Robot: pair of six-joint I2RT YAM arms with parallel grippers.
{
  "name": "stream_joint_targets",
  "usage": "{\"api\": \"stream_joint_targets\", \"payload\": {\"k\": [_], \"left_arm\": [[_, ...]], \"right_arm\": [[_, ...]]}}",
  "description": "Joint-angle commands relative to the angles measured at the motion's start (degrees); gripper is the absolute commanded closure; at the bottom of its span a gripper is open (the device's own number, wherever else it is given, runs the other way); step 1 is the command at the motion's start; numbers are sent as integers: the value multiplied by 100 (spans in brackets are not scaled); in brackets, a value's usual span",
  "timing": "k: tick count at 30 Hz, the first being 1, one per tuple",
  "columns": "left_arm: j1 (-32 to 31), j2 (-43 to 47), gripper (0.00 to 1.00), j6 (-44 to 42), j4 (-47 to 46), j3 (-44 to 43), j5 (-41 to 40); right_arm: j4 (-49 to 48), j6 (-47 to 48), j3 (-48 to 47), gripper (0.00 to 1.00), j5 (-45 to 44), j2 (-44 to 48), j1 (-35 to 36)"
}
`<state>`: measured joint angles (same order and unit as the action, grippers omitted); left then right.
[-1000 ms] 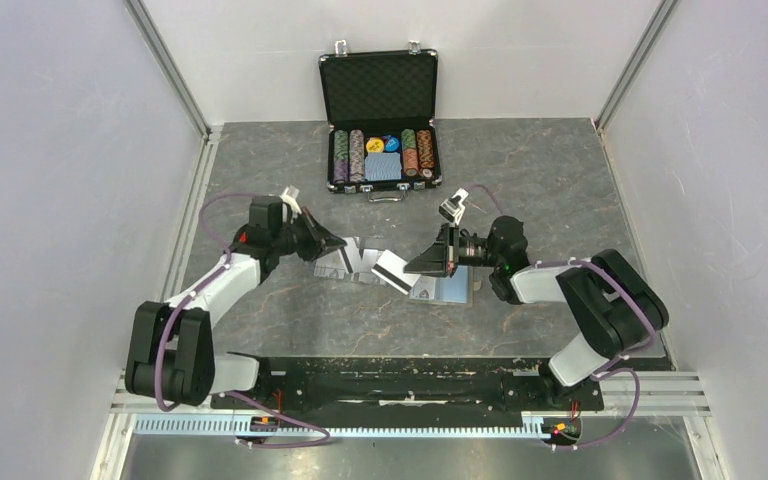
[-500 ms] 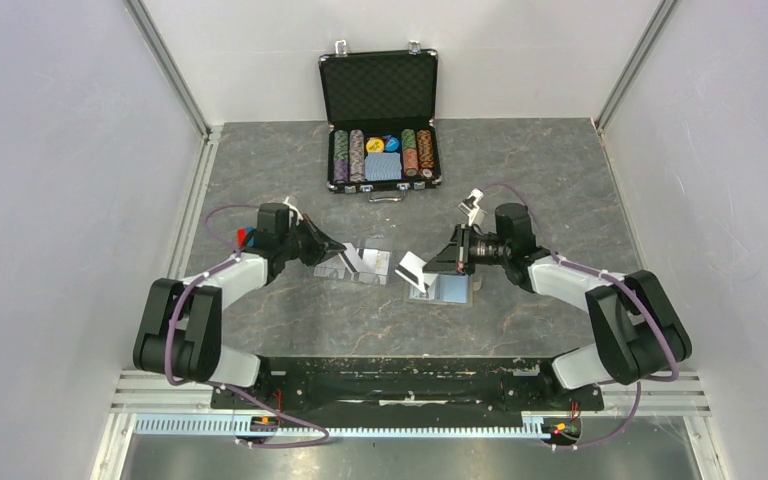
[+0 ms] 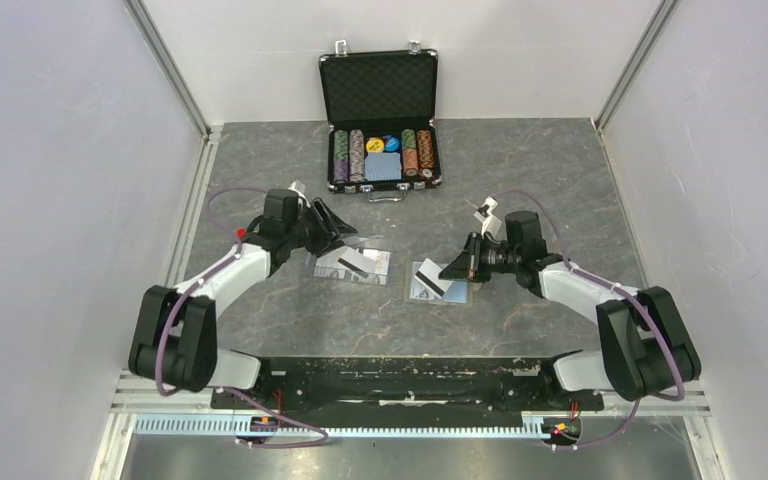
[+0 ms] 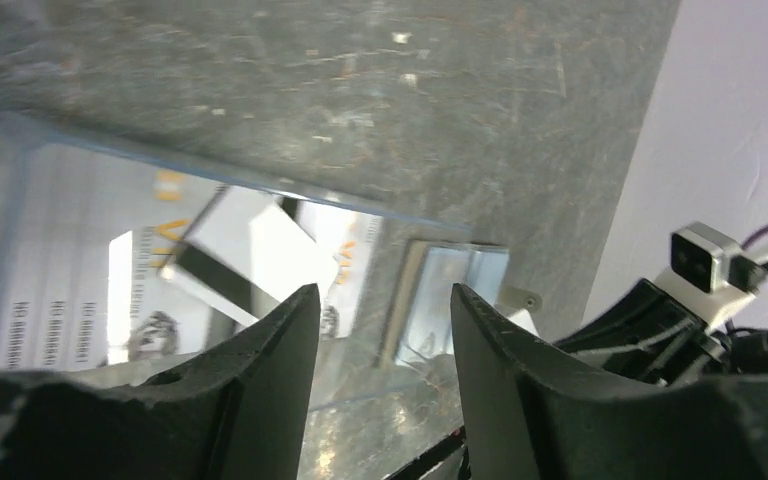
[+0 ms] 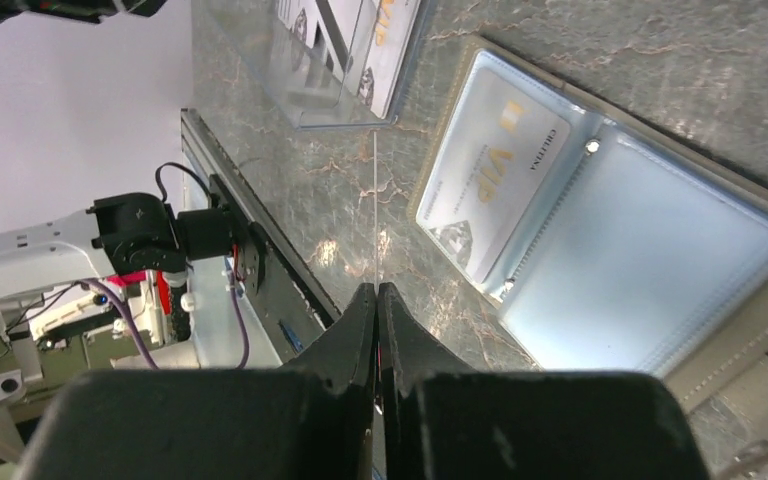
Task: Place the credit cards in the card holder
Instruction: Place the credit card in the storage box, then insert the credit card into the card holder.
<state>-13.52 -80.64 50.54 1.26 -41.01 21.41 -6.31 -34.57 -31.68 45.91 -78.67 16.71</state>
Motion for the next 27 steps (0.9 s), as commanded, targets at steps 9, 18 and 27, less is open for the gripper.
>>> {"api": "stream_joint_targets", "payload": {"k": [9, 18, 27], "left_arm": [[-1738, 65, 38, 689, -1616, -534, 230], [-2459, -853, 51, 1505, -3291, -545, 239], [-2559, -741, 49, 1637, -3305, -302, -83]], "right_arm": [[-1840, -1588, 844, 100, -215, 1077, -474], [-3849, -3358, 1262, 100, -245, 1262, -567], [-3989, -3552, 1160, 100, -402, 1292, -637]]}}
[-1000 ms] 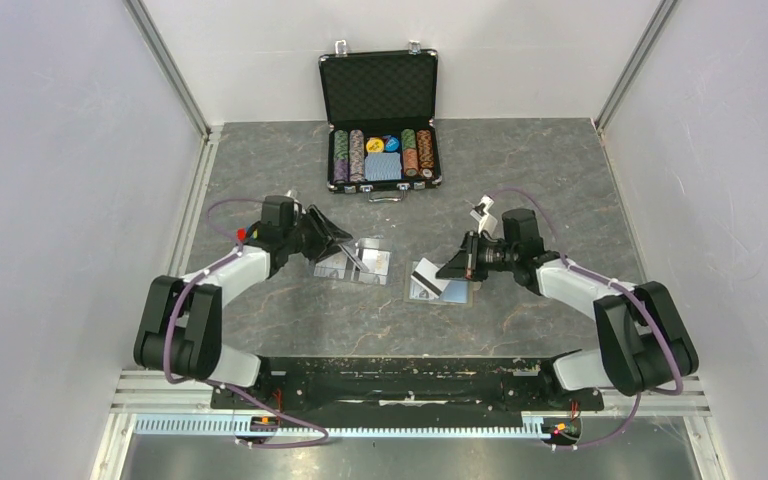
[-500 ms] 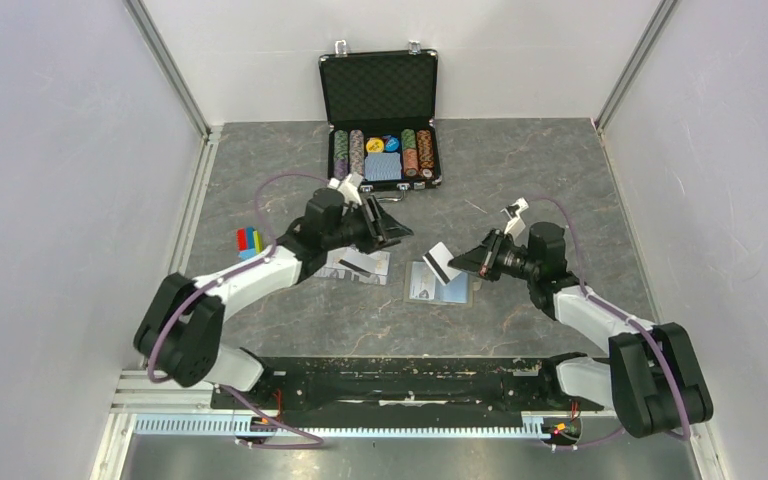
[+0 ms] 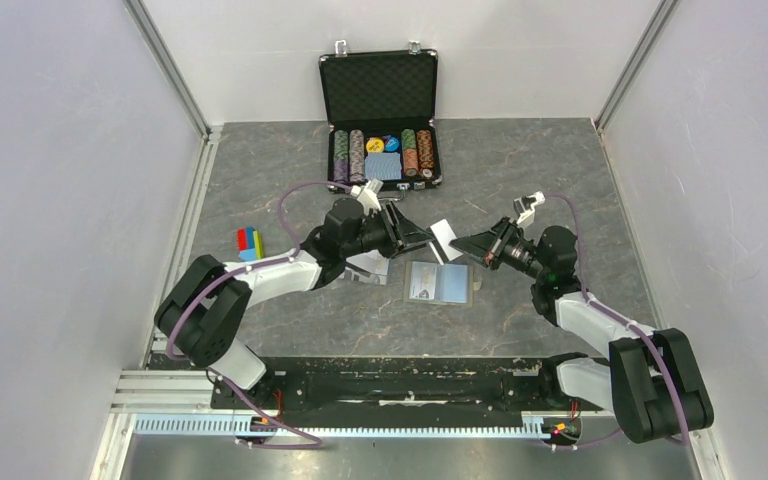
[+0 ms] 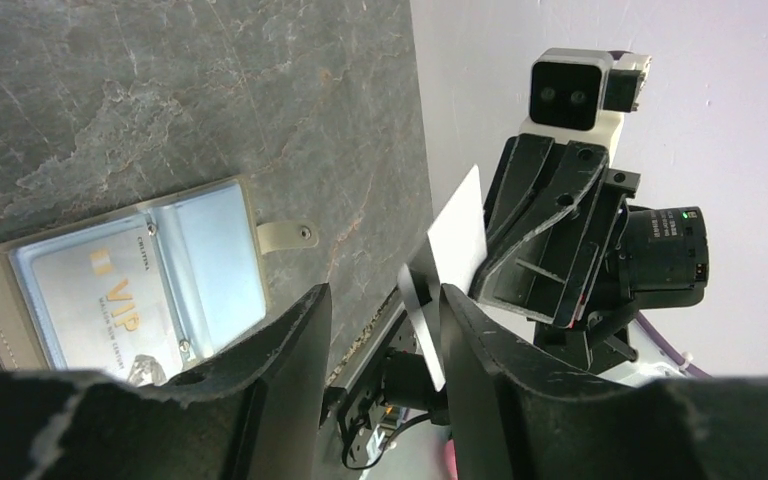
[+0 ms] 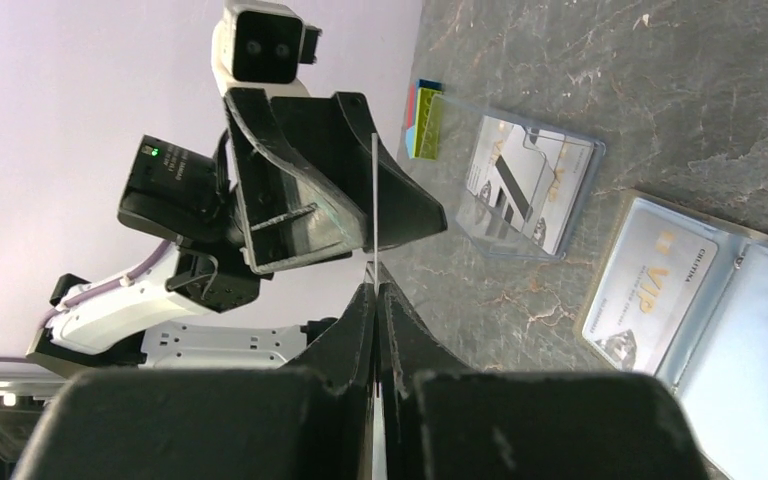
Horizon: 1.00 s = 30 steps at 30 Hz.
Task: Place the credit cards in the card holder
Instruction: Insert the credit card into the card holder.
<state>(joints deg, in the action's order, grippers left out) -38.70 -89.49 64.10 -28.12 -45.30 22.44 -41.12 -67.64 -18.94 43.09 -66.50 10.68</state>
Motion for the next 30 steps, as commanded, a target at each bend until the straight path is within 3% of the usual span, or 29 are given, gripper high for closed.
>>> {"api": "stream_joint_targets", "payload": {"k": [1, 7, 11, 13, 16, 17, 19, 22, 23, 25, 30], "left_arm": [[-49, 136, 49, 306, -483, 165, -183], [-124, -190, 58, 730, -1680, 258, 130], [-190, -412, 65, 788, -1977, 81, 378], [-208, -485, 75, 806, -2050, 4, 466], [-209, -475, 97, 811, -2054, 0, 464], [-208, -447, 98, 780, -1965, 10, 442], [-208, -351, 98, 638, -1701, -4, 387], [-200, -198, 98, 237, -971, -137, 366], [-200, -170, 98, 108, -716, -225, 387], [-183, -169, 98, -148, -269, -370, 486], [-147, -467, 98, -822, 950, -879, 971]], "right_arm": [[-555, -282, -110, 100, -104, 59, -31], [-938, -592, -2, 100, -102, -17, -36], [-968, -609, 13, 100, -55, -52, -31], [-934, -595, 27, 100, -40, -56, -31], [-861, -558, 66, 100, -55, -47, -31], [-767, -474, 64, 100, -51, -48, -31], [-303, -143, 10, 88, -30, -48, -37], [922, 813, -233, 51, -84, 28, -55], [1470, 1144, -363, 44, -164, 78, -61], [2288, 1782, -585, 35, -296, 113, -95], [3923, 3143, -938, 25, -590, 68, -226]]}}
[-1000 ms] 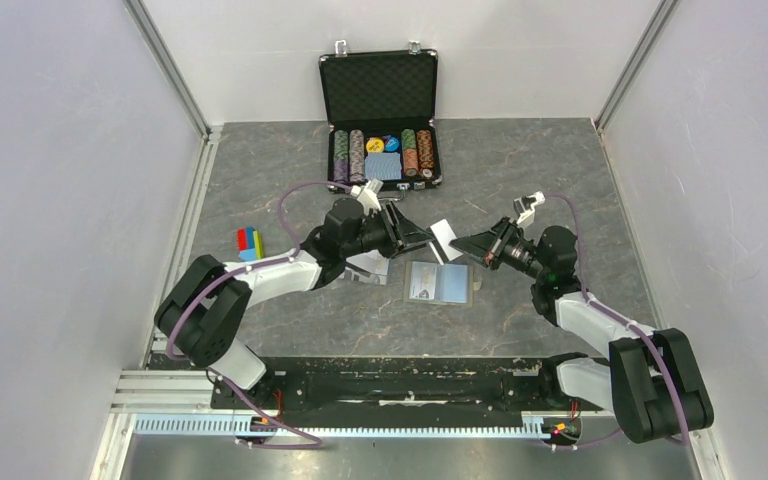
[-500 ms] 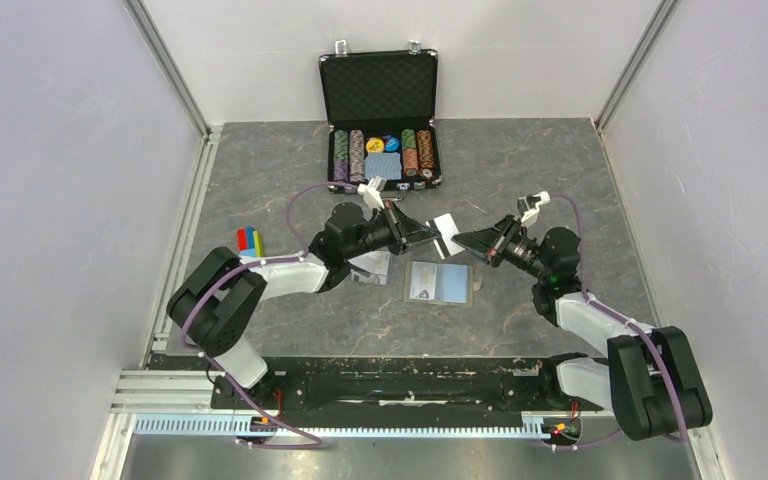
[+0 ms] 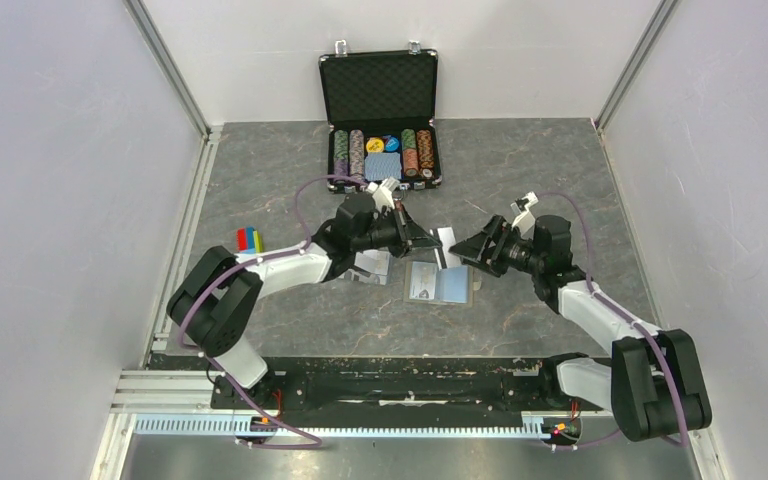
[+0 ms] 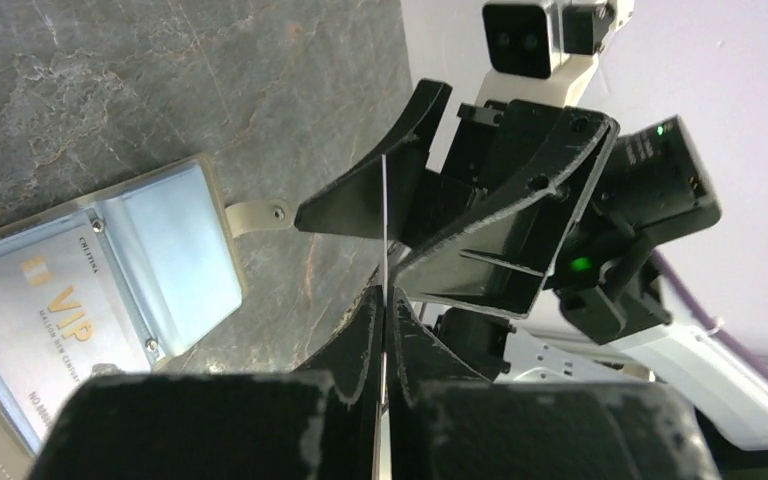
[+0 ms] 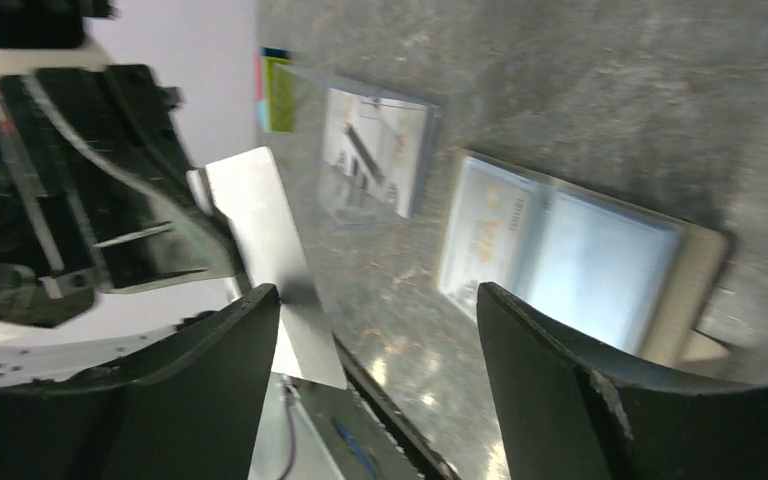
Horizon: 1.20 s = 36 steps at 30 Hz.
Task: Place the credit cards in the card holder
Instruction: Insert the credit card into the card holder.
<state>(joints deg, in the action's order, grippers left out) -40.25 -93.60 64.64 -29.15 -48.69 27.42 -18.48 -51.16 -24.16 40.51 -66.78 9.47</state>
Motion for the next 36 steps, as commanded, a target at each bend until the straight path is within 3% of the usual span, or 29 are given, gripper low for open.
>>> {"api": "stream_joint_targets", "payload": {"k": [1, 7, 19, 36], "left_arm": [[1, -136, 98, -1050, 1359, -642, 520], [-1, -577, 98, -2087, 3172, -1396, 587], [5, -1386, 98, -2581, 4100, -2033, 529], [152, -1763, 98, -2082, 3518, -1950, 535]], "right_arm": [[1917, 1754, -459, 24, -444, 83, -154], [3289, 2973, -712, 19, -1240, 24, -262], [3492, 3518, -800, 19, -1711, -456, -260], [3332, 3600, -932, 24, -1521, -876, -262]]}}
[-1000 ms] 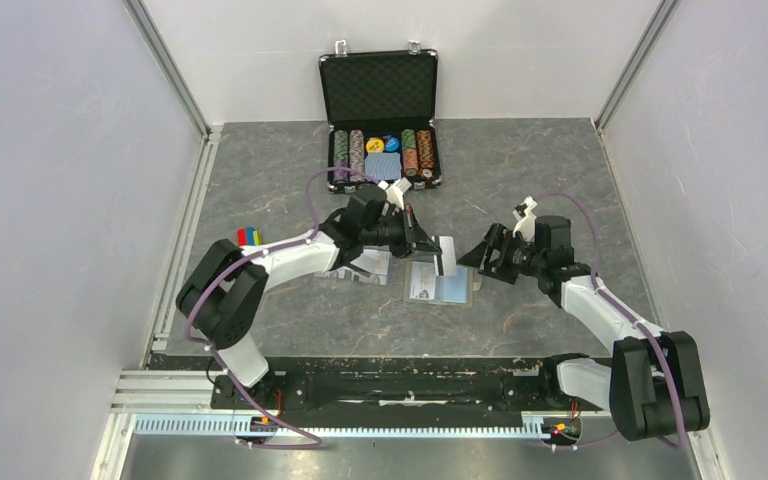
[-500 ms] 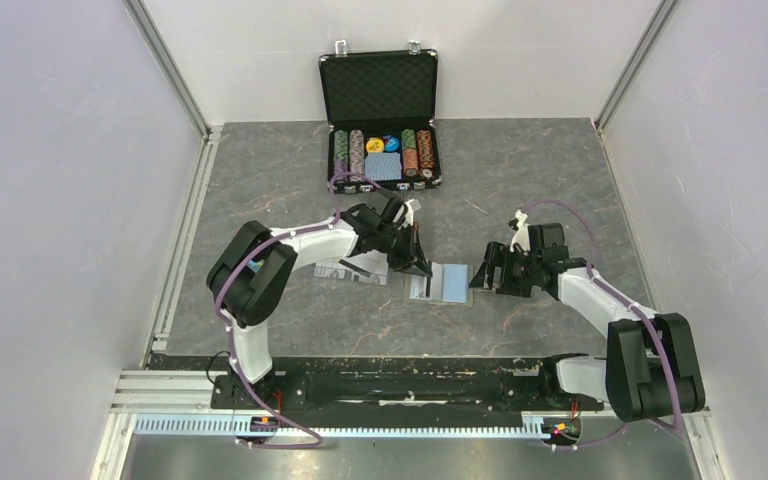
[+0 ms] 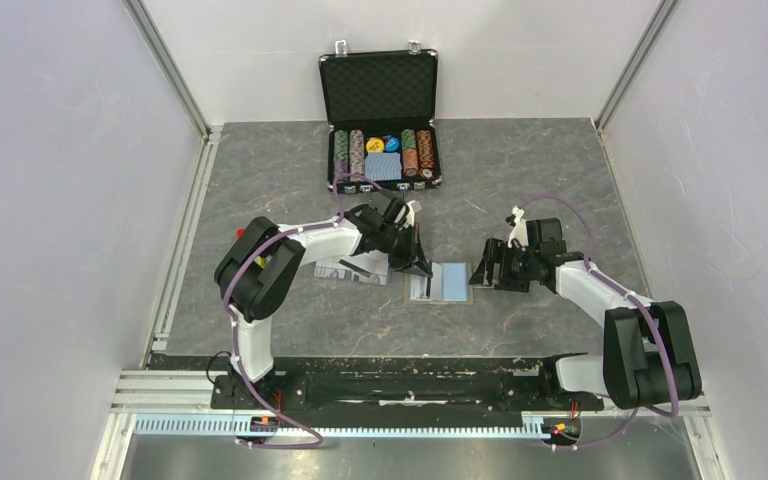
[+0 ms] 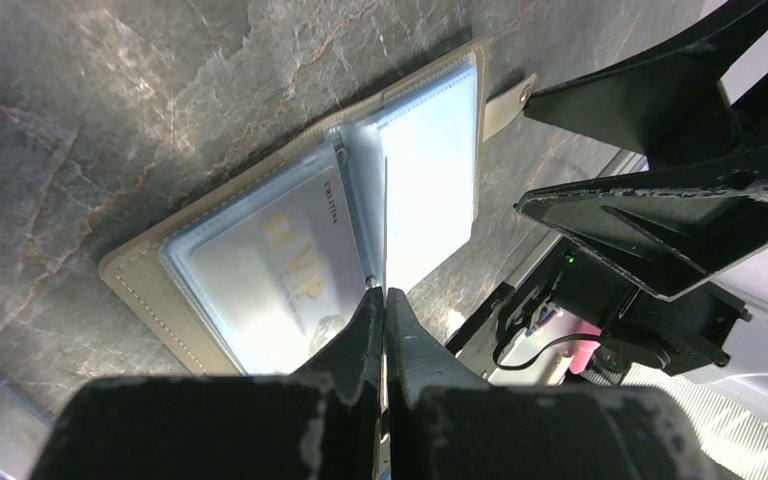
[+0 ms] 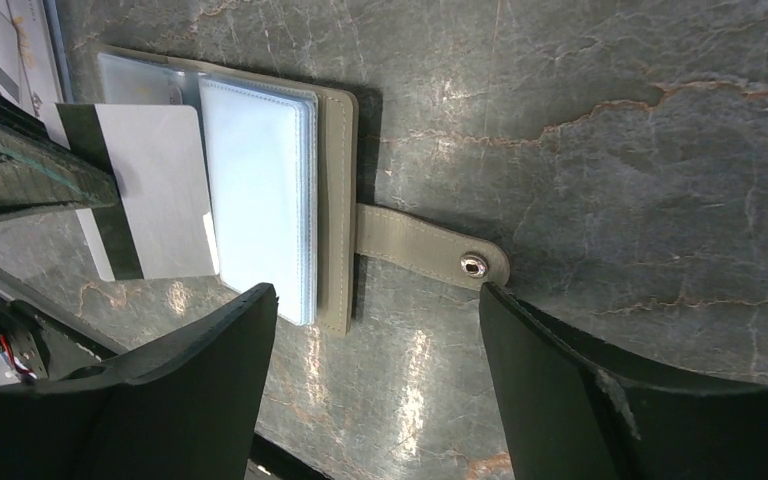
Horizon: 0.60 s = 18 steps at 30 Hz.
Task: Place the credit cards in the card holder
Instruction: Insert the credit card into the card holder.
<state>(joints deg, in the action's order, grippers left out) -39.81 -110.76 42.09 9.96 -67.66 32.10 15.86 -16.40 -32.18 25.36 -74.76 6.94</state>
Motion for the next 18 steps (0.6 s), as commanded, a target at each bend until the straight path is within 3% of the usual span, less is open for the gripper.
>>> {"api": "stream_joint_targets", "payload": {"k": [1, 7, 18], "left_arm": [[135, -46, 98, 243, -514, -11, 96], [174, -137, 98, 460, -776, 69, 164], [175, -64, 98, 443, -383, 150, -273]], "right_arm": [[-101, 123, -122, 25, 11, -89, -11], [-176, 141, -95, 38, 132, -183, -14], [-392, 32, 0, 55, 396, -360, -10]]}}
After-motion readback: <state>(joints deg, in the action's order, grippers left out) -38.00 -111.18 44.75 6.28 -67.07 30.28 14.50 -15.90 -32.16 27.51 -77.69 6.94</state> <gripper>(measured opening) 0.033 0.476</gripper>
